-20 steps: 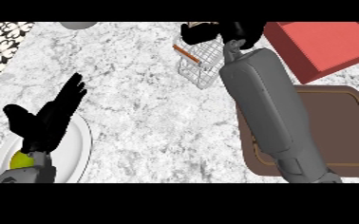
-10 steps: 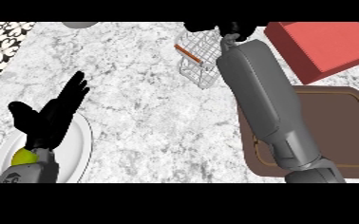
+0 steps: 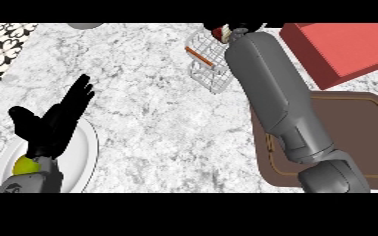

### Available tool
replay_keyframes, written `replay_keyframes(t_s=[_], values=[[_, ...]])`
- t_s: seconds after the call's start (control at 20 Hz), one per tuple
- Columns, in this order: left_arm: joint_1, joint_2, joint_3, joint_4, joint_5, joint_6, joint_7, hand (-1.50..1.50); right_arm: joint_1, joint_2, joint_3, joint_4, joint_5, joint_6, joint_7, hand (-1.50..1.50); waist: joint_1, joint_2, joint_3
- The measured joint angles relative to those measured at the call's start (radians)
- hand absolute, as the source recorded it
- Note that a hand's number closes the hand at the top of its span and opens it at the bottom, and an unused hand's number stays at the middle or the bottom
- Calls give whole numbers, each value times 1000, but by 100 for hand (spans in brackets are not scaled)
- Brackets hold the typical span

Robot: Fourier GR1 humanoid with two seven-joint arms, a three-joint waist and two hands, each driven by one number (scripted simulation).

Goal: Pick the cupcake from the tray and place it in the tiered basket

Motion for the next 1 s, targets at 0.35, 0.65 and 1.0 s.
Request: replay_keyframes(t_s=[0.35, 0.65, 1.0], values=[[2, -8, -5, -20, -2, 4, 15, 0, -40, 11, -96, 0, -129, -122, -51, -150, 1, -1, 0], [29, -6, 3, -24, -4, 1, 0, 0, -10, 9, -179, -129, -285, -179, -128, -150, -13, -5, 1], [44, 0, 19, -8, -3, -5, -16, 0, 103, -45, -229, -344, -376, -206, -140, -150, -32, -11, 0]])
